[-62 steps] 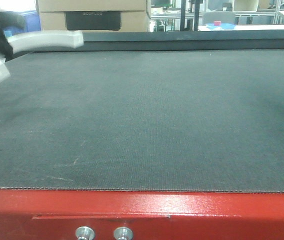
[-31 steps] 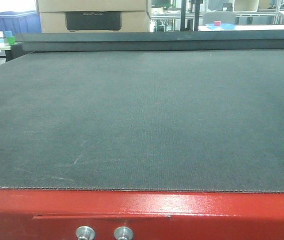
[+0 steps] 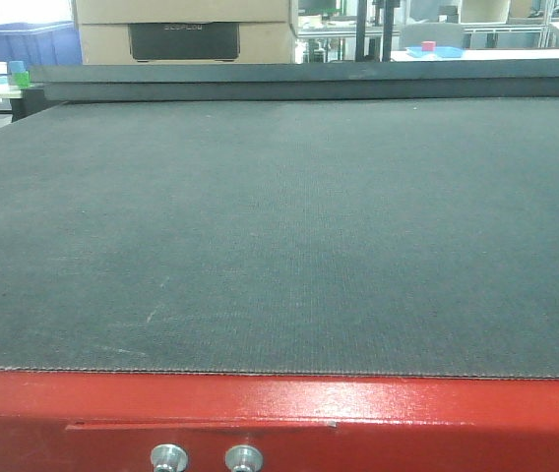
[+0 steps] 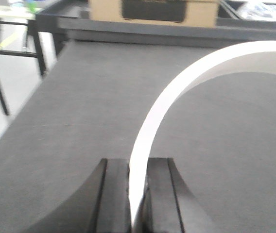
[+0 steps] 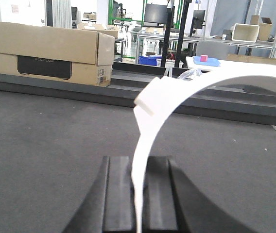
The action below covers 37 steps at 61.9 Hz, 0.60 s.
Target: Grab PVC pipe and place in blue bin
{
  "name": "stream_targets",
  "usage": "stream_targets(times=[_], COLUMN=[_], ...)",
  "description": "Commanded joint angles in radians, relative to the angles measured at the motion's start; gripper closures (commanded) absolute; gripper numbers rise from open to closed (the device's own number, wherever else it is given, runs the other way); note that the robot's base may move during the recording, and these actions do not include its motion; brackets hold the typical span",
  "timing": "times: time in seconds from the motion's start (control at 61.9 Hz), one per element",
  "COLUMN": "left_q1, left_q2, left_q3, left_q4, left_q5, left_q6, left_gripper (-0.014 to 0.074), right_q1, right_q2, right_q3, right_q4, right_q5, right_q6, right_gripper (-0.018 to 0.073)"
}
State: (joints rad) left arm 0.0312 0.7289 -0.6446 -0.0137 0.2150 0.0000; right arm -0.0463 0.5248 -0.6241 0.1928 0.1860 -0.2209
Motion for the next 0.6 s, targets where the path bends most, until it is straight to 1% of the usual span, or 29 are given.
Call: stream_targets(times=[0.0,0.113,0.258,0.372,0.581], left_q1=[0.047,0.076,0.075,0.075,0.075], left_q2=[-0.071,-0.131,-0.147,-0.150,-0.150], left_q3=[0.031,0.048,0.048,0.050,0.050], left_q4=[-0.004,-0.004,-0.004,-0.025,-0.025], left_q5=[-0.005,0.007,0.010,0.016,0.010], left_q6=[0.000,0.000,0.000,0.000,0.000], left_gripper=[0.0707,0.0707,0.0707,0.0707,0.0707], right_q1=[0.001,0.001,0.001,0.001,0.001], right_q2=[-0.022,-0.028,-0.028,-0.028,-0.028], right_q3=[0.016,0.019,0.019,0.019,0.019], right_q4=[-0.011,-0.011,-0.011,-0.011,-0.011], right_q5=[-0.029,-0.027,-0.029,-0.029,-0.029], right_q6=[-0.008,-0.008,-0.008,-0.008,-0.008], right_gripper=[0.0728,0.0728,0.0728,0.0728,0.0728])
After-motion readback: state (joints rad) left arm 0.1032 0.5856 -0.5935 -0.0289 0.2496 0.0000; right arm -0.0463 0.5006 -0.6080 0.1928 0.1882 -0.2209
